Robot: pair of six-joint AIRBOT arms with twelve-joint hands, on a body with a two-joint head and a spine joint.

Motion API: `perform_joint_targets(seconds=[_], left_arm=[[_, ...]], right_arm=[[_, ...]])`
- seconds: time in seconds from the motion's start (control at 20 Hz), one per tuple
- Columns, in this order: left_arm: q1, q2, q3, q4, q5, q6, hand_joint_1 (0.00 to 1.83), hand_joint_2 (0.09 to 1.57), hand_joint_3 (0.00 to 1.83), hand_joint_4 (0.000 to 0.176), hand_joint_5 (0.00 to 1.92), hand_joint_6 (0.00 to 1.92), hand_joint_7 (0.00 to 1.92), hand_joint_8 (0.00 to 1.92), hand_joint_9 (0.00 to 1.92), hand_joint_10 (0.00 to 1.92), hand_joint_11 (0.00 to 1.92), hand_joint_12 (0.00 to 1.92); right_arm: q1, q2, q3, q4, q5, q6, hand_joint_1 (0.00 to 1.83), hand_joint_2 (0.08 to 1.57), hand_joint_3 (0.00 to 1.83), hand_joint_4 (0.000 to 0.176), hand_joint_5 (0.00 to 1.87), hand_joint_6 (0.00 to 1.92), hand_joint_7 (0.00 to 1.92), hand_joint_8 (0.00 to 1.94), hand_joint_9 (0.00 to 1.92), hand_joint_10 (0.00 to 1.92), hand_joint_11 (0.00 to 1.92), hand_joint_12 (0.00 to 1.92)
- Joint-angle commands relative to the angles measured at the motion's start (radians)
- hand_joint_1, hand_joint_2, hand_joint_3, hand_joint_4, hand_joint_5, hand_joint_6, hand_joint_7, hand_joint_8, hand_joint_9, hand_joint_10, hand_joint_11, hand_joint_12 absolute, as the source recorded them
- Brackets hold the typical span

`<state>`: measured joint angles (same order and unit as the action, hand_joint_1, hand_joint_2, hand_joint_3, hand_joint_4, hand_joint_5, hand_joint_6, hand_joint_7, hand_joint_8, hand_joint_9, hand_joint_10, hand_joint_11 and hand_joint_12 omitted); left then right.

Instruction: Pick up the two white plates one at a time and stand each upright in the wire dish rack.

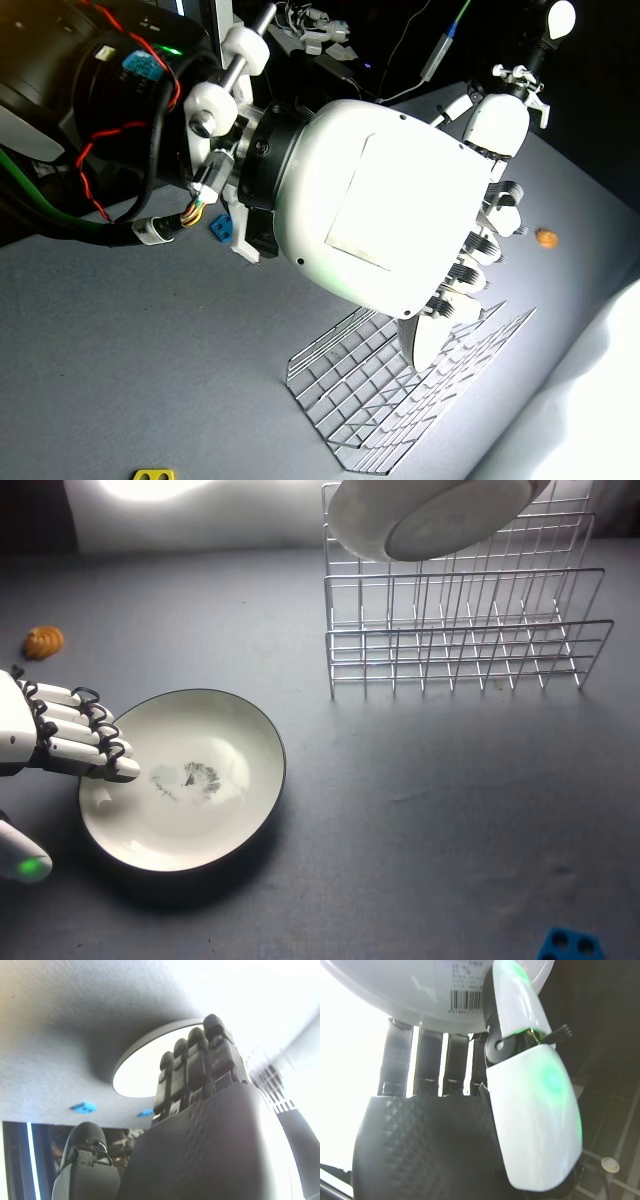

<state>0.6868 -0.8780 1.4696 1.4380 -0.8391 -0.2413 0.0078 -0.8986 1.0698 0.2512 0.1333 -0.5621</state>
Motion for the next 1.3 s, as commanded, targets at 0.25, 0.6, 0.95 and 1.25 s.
perform_joint_targets(seconds=[0.25,0.6,0.95,1.25], left_arm=[[-0.001,0.008,0.001,-0.048,-0.032,-0.001,0.00,1.09,0.00,0.000,0.12,0.01,0.11,0.00,0.09,0.00,0.00,0.16],[-0.008,0.006,0.000,-0.048,-0.040,0.001,0.00,1.08,0.00,0.000,0.12,0.00,0.12,0.00,0.10,0.00,0.00,0.22],[-0.009,0.004,0.001,-0.046,-0.040,0.001,0.00,1.08,0.00,0.000,0.12,0.00,0.13,0.01,0.11,0.00,0.00,0.25],[-0.010,0.003,0.002,-0.046,-0.040,0.002,0.00,1.08,0.00,0.000,0.12,0.00,0.12,0.01,0.10,0.00,0.00,0.21]], right_arm=[[-0.010,0.012,0.023,0.054,0.125,0.014,1.36,1.15,0.00,0.000,0.83,1.20,0.89,1.03,0.89,1.27,0.68,1.36],[-0.016,0.011,0.058,0.061,0.045,0.124,1.36,1.17,0.00,0.000,0.80,1.25,0.85,1.09,0.86,1.31,0.66,1.37],[-0.020,0.000,0.090,0.061,0.028,0.132,1.36,1.16,0.00,0.000,0.82,1.22,0.88,1.05,0.84,1.32,0.63,1.39],[-0.030,-0.010,0.124,0.060,0.028,0.150,1.36,1.15,0.00,0.000,0.84,1.19,0.90,1.03,0.86,1.29,0.64,1.37]])
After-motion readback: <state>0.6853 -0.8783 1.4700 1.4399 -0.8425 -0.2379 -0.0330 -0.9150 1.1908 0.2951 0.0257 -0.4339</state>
